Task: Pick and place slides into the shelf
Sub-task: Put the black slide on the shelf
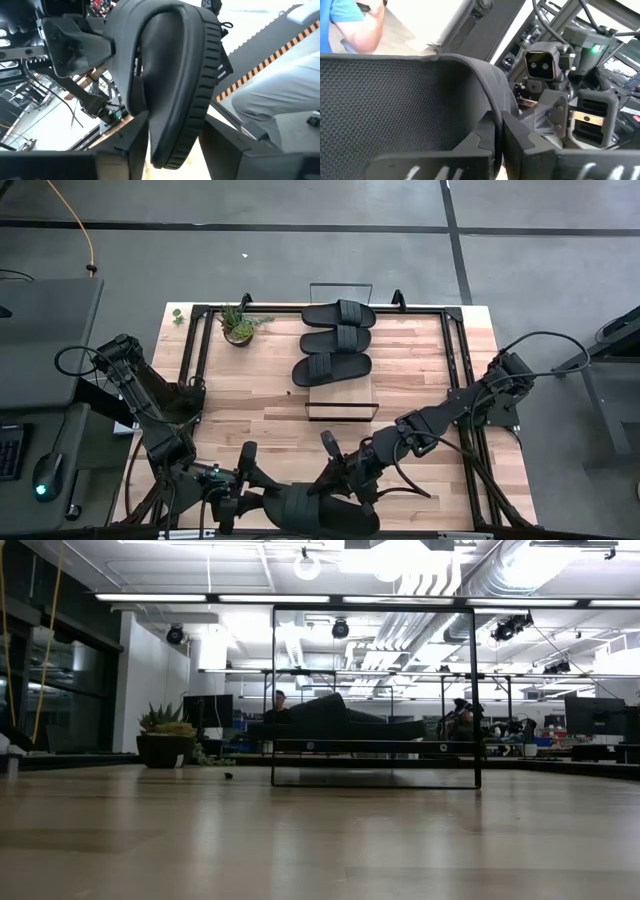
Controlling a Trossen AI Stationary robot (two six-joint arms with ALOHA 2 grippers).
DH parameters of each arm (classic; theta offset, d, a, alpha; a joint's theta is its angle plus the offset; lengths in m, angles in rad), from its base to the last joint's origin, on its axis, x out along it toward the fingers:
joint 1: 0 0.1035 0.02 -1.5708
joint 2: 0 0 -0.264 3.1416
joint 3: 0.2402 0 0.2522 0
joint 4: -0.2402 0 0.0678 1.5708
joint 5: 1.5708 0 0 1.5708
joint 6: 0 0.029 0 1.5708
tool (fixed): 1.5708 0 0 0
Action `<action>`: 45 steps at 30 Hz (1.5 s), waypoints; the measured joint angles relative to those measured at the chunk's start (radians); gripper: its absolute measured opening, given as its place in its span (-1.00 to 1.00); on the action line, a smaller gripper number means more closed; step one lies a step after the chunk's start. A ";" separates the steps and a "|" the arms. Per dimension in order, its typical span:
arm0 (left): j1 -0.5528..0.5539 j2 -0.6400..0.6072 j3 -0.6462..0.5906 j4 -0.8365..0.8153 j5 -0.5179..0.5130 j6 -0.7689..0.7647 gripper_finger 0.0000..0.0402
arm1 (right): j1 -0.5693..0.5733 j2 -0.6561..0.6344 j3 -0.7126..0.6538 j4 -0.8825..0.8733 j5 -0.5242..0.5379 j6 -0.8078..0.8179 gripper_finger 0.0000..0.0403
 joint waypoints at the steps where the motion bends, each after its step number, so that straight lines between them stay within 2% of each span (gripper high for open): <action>1: 0.001 0.000 0.000 0.002 0.000 0.000 -0.28 | -0.001 0.000 0.000 0.002 0.000 0.000 -1.00; 14: 0.010 0.001 -0.001 -0.001 0.020 0.020 -0.84 | -0.031 0.031 0.002 0.032 -0.048 0.026 -1.00; 17: 0.010 0.001 -0.001 -0.014 0.018 0.019 -0.87 | -0.037 0.031 0.002 0.022 -0.047 0.027 -1.00; 23: 0.011 0.001 -0.001 -0.028 0.011 0.012 -0.77 | -0.038 0.030 0.002 0.015 -0.035 0.026 -1.00; 26: 0.011 0.001 -0.001 -0.052 0.006 0.010 -0.79 | -0.036 0.030 0.002 0.002 0.028 0.026 -0.97; 29: 0.011 0.000 -0.001 -0.072 -0.002 0.007 -0.85 | -0.036 0.030 0.001 -0.017 0.088 0.023 -0.85; 32: 0.012 0.000 -0.001 -0.100 -0.010 0.007 -0.88 | -0.036 0.030 0.000 -0.013 0.160 0.020 -0.63; 39: 0.014 -0.003 0.001 -0.187 -0.113 0.005 -0.82 | -0.036 -0.002 -0.001 -0.033 0.336 0.016 -0.15; 45: 0.021 -0.003 0.005 -0.288 -0.166 0.002 -0.87 | -0.040 -0.051 -0.003 -0.105 0.385 0.039 0.02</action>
